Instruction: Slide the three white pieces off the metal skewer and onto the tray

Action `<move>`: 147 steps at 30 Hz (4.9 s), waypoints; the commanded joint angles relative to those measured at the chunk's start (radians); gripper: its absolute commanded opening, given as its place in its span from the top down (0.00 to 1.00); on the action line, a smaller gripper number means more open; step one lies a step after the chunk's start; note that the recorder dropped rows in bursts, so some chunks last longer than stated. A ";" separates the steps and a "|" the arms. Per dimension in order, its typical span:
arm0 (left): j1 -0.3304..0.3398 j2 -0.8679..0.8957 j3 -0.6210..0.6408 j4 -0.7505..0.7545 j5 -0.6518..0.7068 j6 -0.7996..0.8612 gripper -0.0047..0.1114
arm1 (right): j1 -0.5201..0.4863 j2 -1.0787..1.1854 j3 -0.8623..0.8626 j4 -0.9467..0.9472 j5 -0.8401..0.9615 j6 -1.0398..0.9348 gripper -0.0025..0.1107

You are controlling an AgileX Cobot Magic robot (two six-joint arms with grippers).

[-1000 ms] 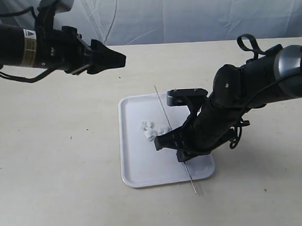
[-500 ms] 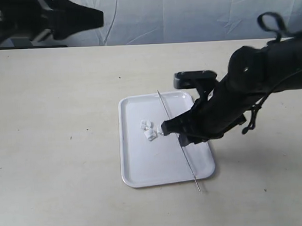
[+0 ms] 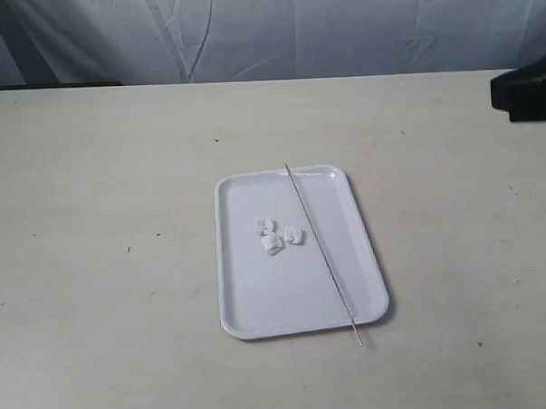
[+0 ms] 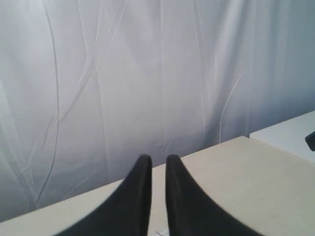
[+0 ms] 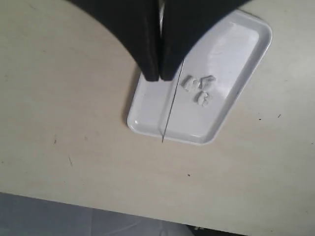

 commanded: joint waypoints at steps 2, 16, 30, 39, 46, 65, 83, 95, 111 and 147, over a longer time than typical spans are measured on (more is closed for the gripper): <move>0.001 -0.182 0.186 -0.003 0.031 0.003 0.96 | -0.006 -0.221 0.276 0.053 -0.114 -0.027 0.98; 0.001 -0.435 0.571 -0.287 0.508 -0.208 0.96 | -0.006 -0.701 0.426 -0.057 -0.149 -0.016 0.98; 0.001 -0.435 0.583 -0.199 0.425 -0.210 0.96 | -0.040 -0.718 0.426 -0.351 -0.243 0.144 0.98; -0.010 -0.452 0.597 -0.156 0.488 -0.210 0.96 | -0.107 -0.804 0.575 -0.484 -0.397 0.253 0.98; -0.081 -0.452 0.597 -0.364 0.574 0.076 0.96 | -0.158 -0.871 0.725 -0.483 -0.488 0.253 0.98; -0.096 -0.452 0.597 -1.821 0.972 1.896 0.96 | -0.181 -0.896 0.809 -0.509 -0.384 0.341 0.98; -0.047 -0.452 0.597 -1.817 0.966 1.903 0.96 | -0.181 -0.896 0.809 -0.514 -0.383 0.469 0.98; -0.035 -0.452 0.597 -1.817 0.966 1.903 0.96 | -0.181 -0.896 0.809 -0.524 -0.383 0.471 0.98; -0.035 -0.452 0.597 -1.792 0.965 1.903 0.96 | -0.181 -0.896 0.809 -0.513 -0.379 0.471 0.98; -0.035 -0.452 0.597 -1.792 0.965 1.903 0.96 | -0.181 -0.896 0.809 -0.498 -0.379 0.471 0.98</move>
